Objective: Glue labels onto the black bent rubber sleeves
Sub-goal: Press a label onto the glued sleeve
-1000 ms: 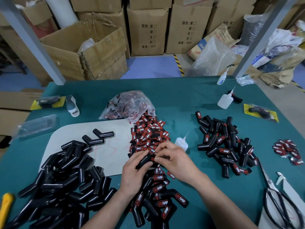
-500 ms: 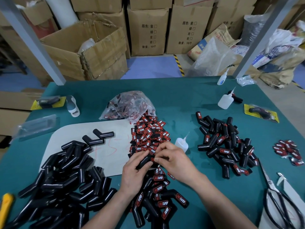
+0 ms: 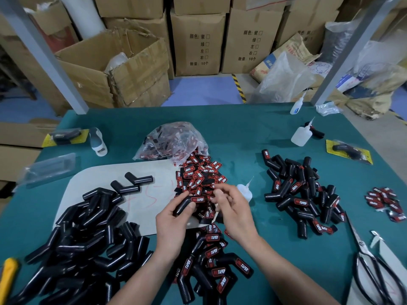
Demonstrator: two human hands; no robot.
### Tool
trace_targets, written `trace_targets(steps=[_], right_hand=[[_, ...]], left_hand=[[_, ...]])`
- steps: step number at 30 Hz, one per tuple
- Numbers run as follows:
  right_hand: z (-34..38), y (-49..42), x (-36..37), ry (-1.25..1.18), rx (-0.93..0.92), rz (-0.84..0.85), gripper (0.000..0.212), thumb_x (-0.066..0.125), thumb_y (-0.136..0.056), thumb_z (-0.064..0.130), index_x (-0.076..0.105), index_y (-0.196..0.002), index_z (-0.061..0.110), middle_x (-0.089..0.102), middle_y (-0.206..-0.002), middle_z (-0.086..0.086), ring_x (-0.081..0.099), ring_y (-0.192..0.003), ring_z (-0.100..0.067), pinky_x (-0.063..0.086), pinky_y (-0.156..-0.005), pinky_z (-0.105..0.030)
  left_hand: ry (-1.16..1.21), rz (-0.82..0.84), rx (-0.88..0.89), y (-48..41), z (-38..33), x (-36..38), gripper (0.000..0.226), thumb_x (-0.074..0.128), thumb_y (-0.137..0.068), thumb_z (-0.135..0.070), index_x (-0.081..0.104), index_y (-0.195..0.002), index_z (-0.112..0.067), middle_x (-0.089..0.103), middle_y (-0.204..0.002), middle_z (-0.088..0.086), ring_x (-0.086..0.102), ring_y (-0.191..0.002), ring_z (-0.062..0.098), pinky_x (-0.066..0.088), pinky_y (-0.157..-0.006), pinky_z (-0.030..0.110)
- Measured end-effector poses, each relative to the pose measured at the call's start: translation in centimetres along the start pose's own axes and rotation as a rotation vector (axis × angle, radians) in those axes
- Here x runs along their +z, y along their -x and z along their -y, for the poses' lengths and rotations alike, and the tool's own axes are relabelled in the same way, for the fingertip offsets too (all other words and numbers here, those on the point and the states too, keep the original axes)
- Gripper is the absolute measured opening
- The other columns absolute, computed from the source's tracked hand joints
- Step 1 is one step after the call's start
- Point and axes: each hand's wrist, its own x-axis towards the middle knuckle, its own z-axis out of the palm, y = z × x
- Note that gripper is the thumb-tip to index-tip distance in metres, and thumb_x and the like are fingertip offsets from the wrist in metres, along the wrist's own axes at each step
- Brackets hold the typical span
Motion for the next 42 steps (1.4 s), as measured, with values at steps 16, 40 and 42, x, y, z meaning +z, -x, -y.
trace_targets(steps=[16, 40, 42], right_hand=[[-2.4, -2.8, 2.4, -0.267, 0.020, 0.050, 0.012, 0.079, -0.084, 0.014, 0.081, -0.094, 0.021, 0.070, -0.108, 0.001, 0.067, -0.106, -0.016, 0.051, -0.090, -0.022], [-3.9, -3.1, 1.9, -0.427, 0.046, 0.077, 0.005, 0.074, -0.086, 0.005, 0.078, -0.085, 0.006, 0.070, -0.109, -0.009, 0.067, -0.095, -0.017, 0.053, -0.079, -0.023], [-4.0, -3.1, 1.9, -0.437, 0.034, 0.074, 0.005, 0.074, -0.086, 0.004, 0.078, -0.085, 0.006, 0.068, -0.111, -0.014, 0.067, -0.100, -0.019, 0.053, -0.084, -0.025]], left_hand=[[-0.052, -0.065, 0.040, -2.7, 0.1, 2.6, 0.036, 0.078, -0.090, -0.009, 0.074, -0.108, -0.040, 0.077, -0.111, -0.015, 0.069, -0.108, -0.001, 0.049, -0.089, 0.009], [0.044, 0.001, 0.088, -2.0, 1.0, 2.4, 0.041, 0.078, -0.086, -0.002, 0.077, -0.113, -0.033, 0.073, -0.124, -0.003, 0.067, -0.119, 0.018, 0.055, -0.100, 0.028], [0.050, 0.008, 0.094, -2.0, 0.9, 2.4, 0.039, 0.079, -0.082, -0.011, 0.078, -0.111, -0.038, 0.073, -0.124, -0.006, 0.067, -0.119, 0.013, 0.054, -0.097, 0.023]])
